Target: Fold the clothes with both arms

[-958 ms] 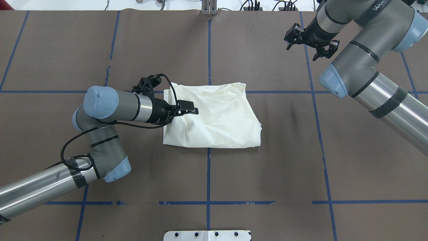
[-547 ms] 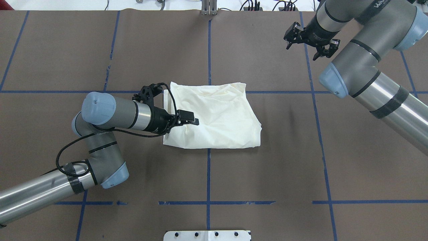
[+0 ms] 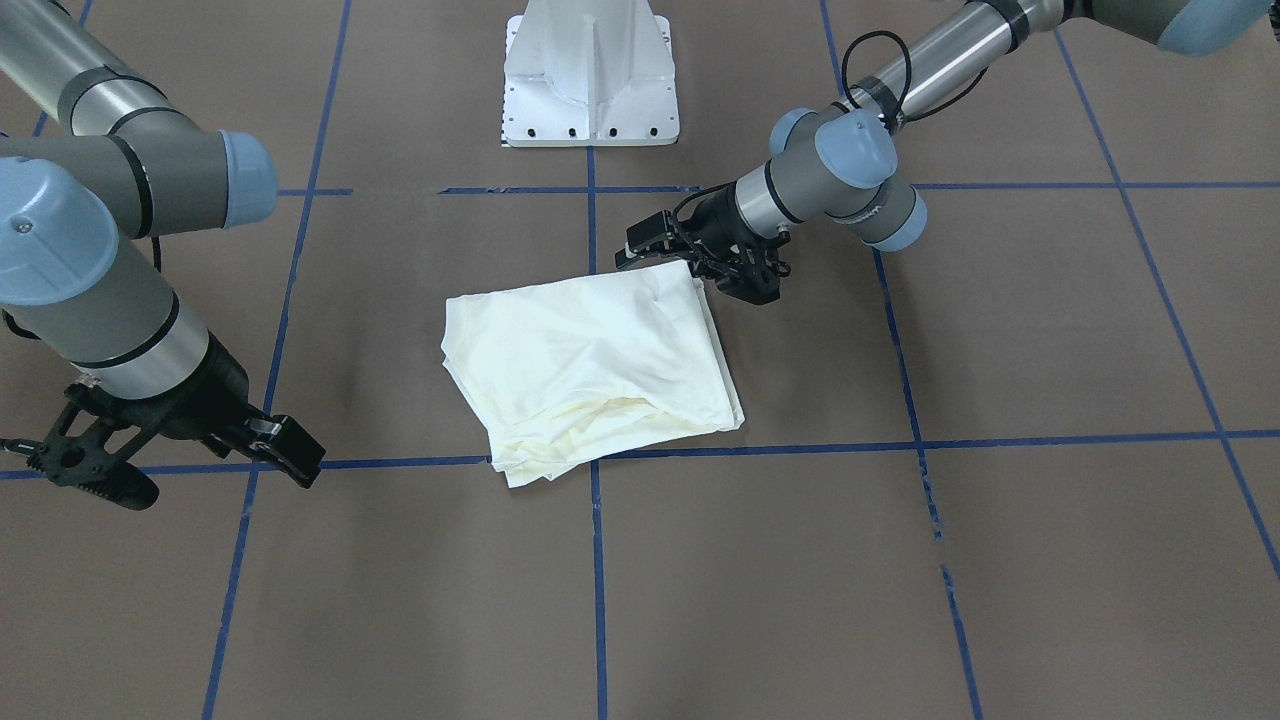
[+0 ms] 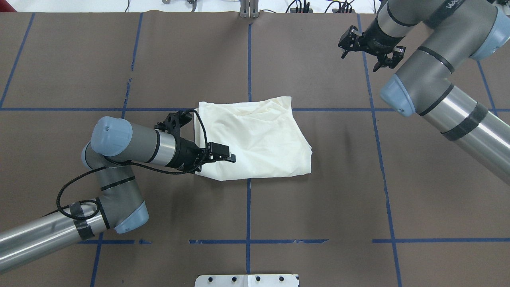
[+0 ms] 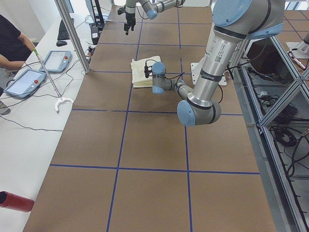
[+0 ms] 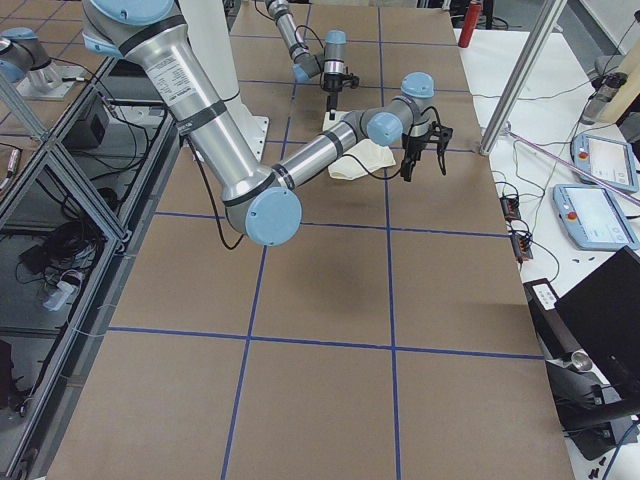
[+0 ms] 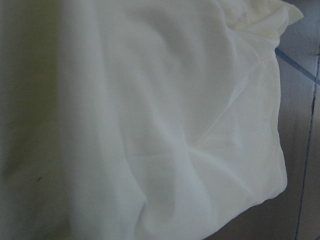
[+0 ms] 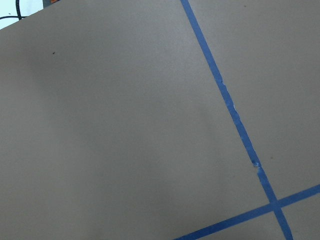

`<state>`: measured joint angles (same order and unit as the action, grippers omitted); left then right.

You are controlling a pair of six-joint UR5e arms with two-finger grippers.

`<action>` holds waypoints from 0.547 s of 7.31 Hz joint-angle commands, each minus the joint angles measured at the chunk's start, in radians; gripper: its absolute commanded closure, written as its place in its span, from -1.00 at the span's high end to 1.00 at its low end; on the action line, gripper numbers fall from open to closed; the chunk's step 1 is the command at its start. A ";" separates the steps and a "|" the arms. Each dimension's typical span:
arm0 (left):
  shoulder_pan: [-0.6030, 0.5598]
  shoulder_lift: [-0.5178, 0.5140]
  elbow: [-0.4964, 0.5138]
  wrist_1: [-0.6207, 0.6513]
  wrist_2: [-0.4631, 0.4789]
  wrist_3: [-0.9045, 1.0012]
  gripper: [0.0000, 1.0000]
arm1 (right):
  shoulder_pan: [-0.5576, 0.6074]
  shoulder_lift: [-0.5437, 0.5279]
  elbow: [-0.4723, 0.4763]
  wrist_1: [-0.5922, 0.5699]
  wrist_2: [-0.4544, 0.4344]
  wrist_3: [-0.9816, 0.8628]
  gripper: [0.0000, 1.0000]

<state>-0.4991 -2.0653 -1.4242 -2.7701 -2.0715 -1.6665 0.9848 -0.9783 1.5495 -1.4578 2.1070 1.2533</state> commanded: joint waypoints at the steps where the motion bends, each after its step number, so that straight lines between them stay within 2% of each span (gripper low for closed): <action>1: 0.039 0.040 -0.063 0.003 0.001 0.001 1.00 | 0.002 -0.002 0.007 0.000 0.001 0.000 1.00; 2: 0.072 0.086 -0.111 0.004 0.001 0.007 1.00 | 0.002 0.000 0.008 0.000 -0.001 0.000 1.00; 4: 0.099 0.108 -0.146 0.004 0.008 0.010 1.00 | 0.006 -0.003 0.014 0.004 -0.004 -0.002 1.00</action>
<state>-0.4190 -1.9720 -1.5442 -2.7660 -2.0672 -1.6584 0.9878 -0.9790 1.5588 -1.4566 2.1050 1.2529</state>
